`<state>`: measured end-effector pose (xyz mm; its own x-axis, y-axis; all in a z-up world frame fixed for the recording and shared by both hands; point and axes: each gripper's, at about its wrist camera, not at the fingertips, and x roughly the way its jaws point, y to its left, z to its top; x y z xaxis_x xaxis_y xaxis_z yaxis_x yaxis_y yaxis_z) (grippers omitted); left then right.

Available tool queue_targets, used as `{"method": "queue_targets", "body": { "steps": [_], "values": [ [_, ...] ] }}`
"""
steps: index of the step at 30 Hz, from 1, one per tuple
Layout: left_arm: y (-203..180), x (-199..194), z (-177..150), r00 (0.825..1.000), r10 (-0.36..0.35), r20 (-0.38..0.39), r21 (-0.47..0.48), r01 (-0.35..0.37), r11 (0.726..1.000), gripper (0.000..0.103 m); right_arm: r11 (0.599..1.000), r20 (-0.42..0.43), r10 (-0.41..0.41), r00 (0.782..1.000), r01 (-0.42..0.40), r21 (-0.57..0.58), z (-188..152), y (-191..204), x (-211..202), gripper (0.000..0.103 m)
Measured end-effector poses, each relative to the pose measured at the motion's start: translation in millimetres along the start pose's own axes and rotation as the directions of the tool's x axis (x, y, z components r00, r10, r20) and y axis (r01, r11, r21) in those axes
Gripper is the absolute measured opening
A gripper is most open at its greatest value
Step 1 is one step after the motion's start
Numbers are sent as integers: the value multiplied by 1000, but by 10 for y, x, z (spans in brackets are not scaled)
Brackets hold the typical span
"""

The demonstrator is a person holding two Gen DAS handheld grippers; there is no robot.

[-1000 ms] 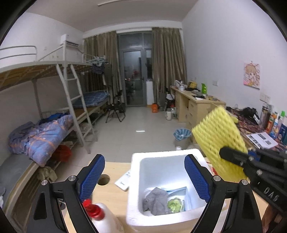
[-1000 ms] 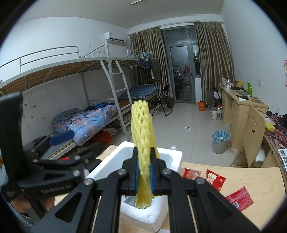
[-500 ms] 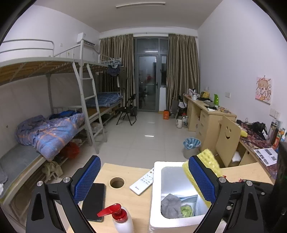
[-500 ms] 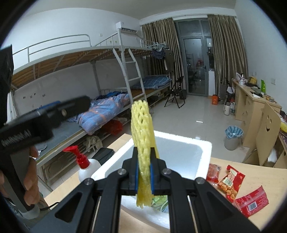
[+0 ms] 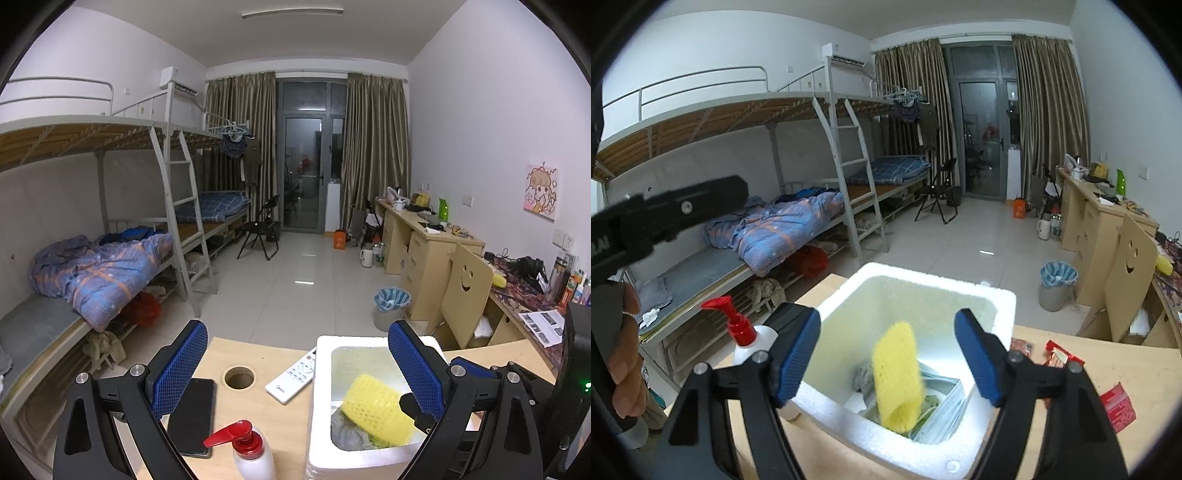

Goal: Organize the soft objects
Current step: 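Lower the yellow sponge into the foam box and open the right tool, then withdraw both open tools from the box back toward the white masks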

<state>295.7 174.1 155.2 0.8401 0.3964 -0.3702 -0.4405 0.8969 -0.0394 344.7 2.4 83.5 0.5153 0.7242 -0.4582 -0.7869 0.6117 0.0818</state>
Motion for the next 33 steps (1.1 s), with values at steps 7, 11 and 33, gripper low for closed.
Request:
{"method": "queue_targets", "body": {
  "steps": [7, 11, 33],
  "values": [
    [-28, -3, 7, 1000, -15, 0, 7, 15, 1000, 98, 1000, 0, -4, 1000, 4, -2, 4, 3, 2, 79],
    [-22, 19, 12, 1000, -22, -8, 5, 22, 1000, 98, 1000, 5, -14, 1000, 14, 6, 1, -28, -28, 79],
    [-176, -179, -70, 992, -123, -3, 44, 123, 991, 99, 978, 78, -164, 983, 152, 142, -105, -476, -707, 103]
  ]
}}
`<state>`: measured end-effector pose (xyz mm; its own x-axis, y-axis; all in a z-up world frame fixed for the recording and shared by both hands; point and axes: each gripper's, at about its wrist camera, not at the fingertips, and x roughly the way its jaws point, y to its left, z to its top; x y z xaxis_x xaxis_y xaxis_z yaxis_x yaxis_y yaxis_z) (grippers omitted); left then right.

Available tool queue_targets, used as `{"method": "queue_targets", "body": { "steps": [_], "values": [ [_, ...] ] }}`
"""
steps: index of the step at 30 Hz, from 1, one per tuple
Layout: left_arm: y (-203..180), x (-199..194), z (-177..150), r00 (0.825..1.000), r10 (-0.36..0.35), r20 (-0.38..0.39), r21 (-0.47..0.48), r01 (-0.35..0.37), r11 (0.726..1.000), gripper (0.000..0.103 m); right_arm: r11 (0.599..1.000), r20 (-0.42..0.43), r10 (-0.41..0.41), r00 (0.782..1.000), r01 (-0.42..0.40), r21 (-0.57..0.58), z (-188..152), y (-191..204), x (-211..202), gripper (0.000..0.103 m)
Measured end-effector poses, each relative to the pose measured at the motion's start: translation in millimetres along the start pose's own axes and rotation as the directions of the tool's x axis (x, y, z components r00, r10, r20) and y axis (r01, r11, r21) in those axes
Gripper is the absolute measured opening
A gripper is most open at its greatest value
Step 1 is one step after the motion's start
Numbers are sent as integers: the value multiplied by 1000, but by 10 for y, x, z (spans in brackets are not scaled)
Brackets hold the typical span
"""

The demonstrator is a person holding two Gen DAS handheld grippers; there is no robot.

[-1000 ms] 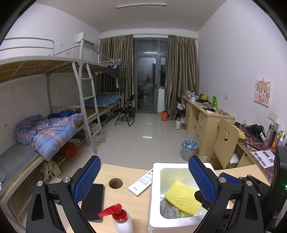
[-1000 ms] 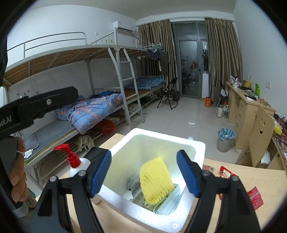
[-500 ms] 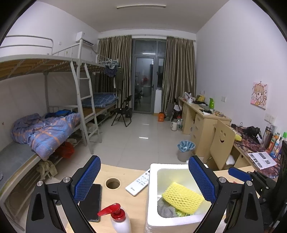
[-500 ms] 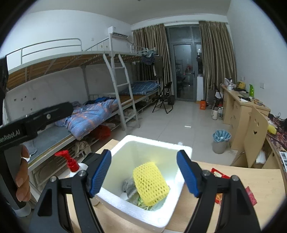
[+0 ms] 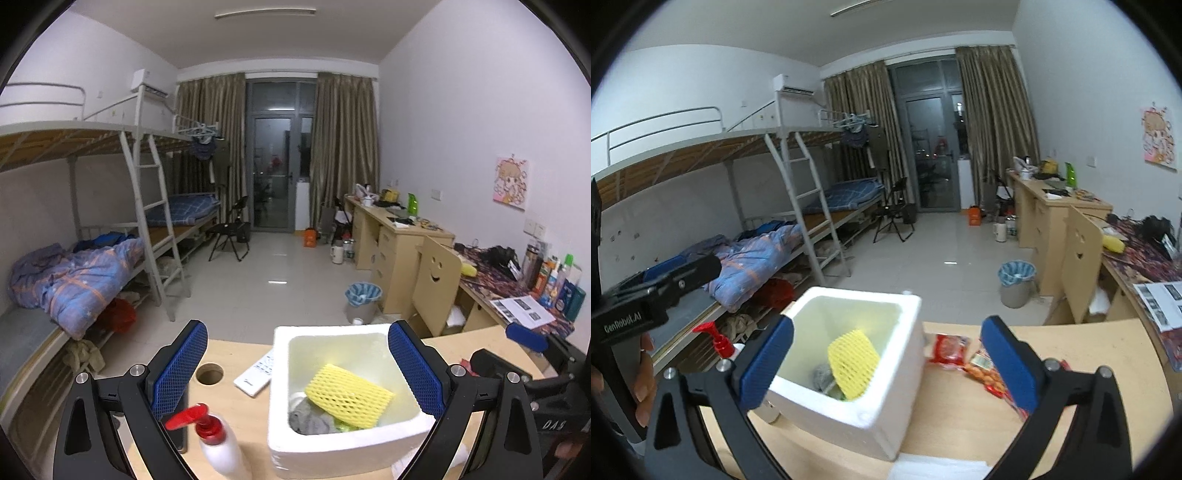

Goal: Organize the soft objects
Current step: 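Withdraw both open tools from the box back toward the white masks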

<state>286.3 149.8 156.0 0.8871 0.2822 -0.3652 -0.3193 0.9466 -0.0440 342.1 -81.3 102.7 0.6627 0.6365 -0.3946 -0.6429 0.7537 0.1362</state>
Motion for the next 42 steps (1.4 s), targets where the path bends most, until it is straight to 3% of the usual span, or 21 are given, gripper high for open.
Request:
{"method": "queue_targets", "body": {
  "steps": [14, 21, 28, 33, 42],
  "values": [
    [-370, -349, -171, 995, -100, 8, 77, 99, 992, 99, 995, 67, -102, 993, 102, 1, -210, -131, -782, 103],
    [-517, -709, -288, 983, -175, 51, 57, 172, 983, 101, 994, 127, -104, 986, 105, 2, -346, -144, -1160, 103],
    [-658, -979, -617, 967, -250, 55, 58, 247, 967, 101, 987, 151, -153, 977, 159, -26, -678, -116, -1326, 103],
    [-677, -1124, -890, 962, -256, 93, 48, 253, 966, 103, 984, 164, -169, 972, 174, -20, -950, -160, -1430, 103],
    [-682, -1007, -1364, 950, -312, 12, -37, 312, 949, 103, 980, 171, -197, 966, 198, 9, -1301, -239, -1506, 103]
  ]
}}
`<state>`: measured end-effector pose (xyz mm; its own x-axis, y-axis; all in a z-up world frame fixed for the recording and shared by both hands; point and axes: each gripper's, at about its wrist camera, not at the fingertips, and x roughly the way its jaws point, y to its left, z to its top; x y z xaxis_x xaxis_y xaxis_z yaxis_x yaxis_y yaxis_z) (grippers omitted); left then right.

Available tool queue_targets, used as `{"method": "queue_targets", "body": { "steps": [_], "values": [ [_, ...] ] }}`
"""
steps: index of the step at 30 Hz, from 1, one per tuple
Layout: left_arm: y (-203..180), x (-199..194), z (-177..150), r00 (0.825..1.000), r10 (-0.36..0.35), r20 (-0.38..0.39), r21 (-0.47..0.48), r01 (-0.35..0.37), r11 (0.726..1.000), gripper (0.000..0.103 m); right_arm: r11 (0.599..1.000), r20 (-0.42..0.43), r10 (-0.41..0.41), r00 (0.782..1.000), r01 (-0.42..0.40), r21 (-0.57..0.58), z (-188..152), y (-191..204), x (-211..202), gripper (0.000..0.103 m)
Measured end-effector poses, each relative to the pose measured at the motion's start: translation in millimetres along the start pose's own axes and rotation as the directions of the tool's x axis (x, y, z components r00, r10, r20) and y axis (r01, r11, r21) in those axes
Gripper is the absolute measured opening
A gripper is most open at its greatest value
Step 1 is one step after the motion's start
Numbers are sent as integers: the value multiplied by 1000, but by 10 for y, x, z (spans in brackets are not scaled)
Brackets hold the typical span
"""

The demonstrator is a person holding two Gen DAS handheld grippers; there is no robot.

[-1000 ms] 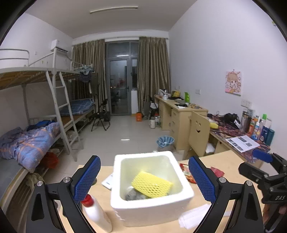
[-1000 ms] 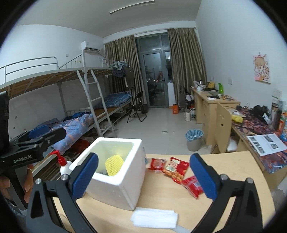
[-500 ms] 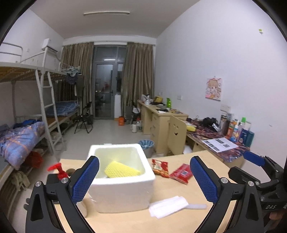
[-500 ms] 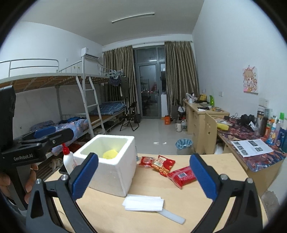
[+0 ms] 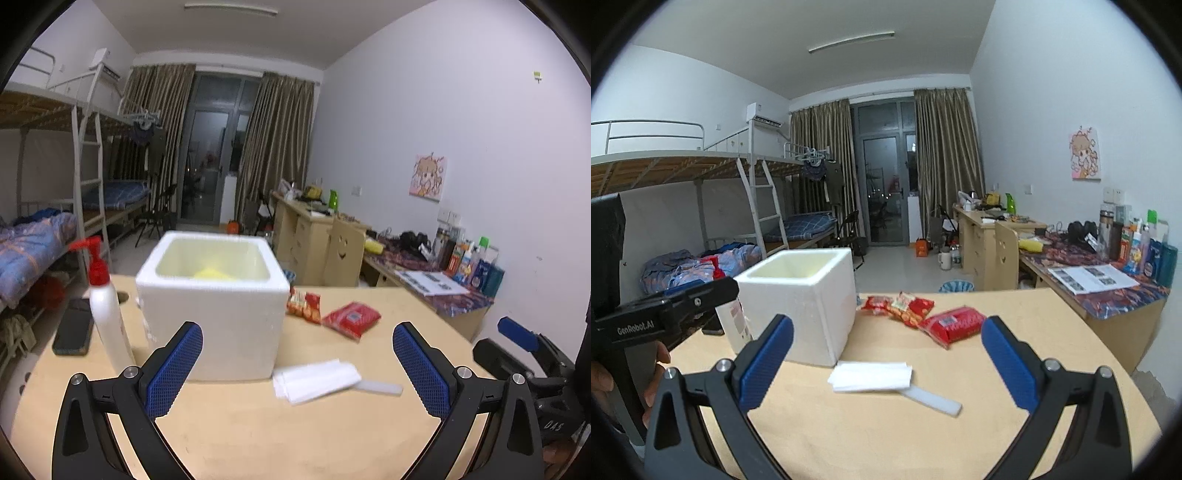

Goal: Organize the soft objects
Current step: 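Withdraw both open tools from the box back toward the white masks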

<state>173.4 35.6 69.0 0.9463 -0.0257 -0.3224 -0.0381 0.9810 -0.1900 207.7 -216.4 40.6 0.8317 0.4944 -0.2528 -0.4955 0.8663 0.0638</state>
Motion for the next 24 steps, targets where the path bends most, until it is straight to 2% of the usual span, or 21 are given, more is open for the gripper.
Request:
{"method": "queue_targets", "body": {
  "steps": [6, 15, 24],
  "values": [
    [-3, 17, -250, 1000, 17, 0, 29, -17, 999, 103, 999, -29, -4, 1000, 6, 41, -219, -88, -42, 103],
    [6, 30, -560, 1000, -8, -14, 39, 9, 999, 103, 998, -58, -10, 998, 14, 66, -405, -143, -108, 103],
    [-106, 216, -684, 996, -23, -89, 87, 31, 996, 103, 998, -108, -20, 994, 26, 53, -513, -157, -25, 103]
  ]
}}
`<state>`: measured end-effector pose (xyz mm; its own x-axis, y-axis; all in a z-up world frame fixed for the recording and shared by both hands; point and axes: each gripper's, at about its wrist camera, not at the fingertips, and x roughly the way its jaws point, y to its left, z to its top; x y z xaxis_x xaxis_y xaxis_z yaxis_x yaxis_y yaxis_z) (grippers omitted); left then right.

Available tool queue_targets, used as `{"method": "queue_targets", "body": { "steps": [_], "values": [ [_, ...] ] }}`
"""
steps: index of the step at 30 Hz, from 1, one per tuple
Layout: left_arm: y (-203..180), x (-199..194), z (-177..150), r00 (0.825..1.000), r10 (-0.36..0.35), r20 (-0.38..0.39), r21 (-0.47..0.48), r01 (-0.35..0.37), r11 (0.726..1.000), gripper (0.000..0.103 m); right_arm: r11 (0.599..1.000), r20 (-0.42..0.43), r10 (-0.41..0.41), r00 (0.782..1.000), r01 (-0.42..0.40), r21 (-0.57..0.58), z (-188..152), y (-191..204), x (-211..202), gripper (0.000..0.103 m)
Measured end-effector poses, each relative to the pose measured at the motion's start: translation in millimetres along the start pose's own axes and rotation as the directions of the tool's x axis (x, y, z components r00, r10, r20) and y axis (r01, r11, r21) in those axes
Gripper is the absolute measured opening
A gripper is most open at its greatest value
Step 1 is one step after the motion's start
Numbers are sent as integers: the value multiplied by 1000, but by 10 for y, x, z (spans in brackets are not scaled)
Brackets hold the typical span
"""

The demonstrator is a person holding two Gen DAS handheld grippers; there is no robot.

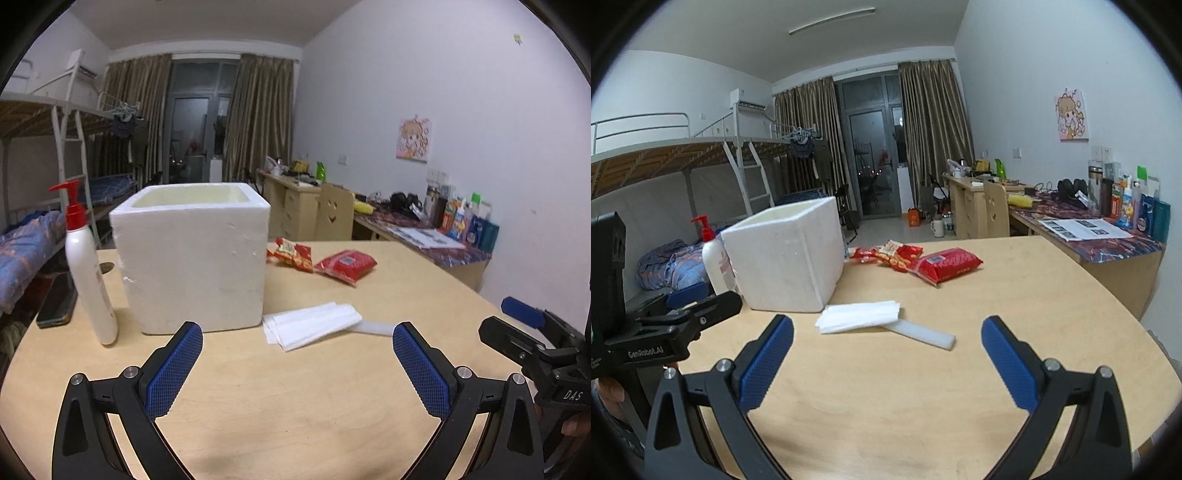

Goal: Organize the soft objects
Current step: 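Withdraw both open tools from the box back toward the white masks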

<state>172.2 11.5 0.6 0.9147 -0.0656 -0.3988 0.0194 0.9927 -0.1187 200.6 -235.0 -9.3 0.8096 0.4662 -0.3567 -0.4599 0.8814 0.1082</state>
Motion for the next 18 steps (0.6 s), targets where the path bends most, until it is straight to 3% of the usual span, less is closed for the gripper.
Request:
{"method": "queue_targets", "body": {
  "steps": [7, 18],
  "values": [
    [-113, 230, -23, 998, -16, -67, 54, 20, 998, 103, 1000, -63, -20, 998, 19, -10, -54, -92, 157, 103],
    [-217, 613, -19, 987, -10, -160, 63, 20, 998, 103, 999, -131, 52, 990, -53, -6, 12, -269, 388, 103]
  ]
}}
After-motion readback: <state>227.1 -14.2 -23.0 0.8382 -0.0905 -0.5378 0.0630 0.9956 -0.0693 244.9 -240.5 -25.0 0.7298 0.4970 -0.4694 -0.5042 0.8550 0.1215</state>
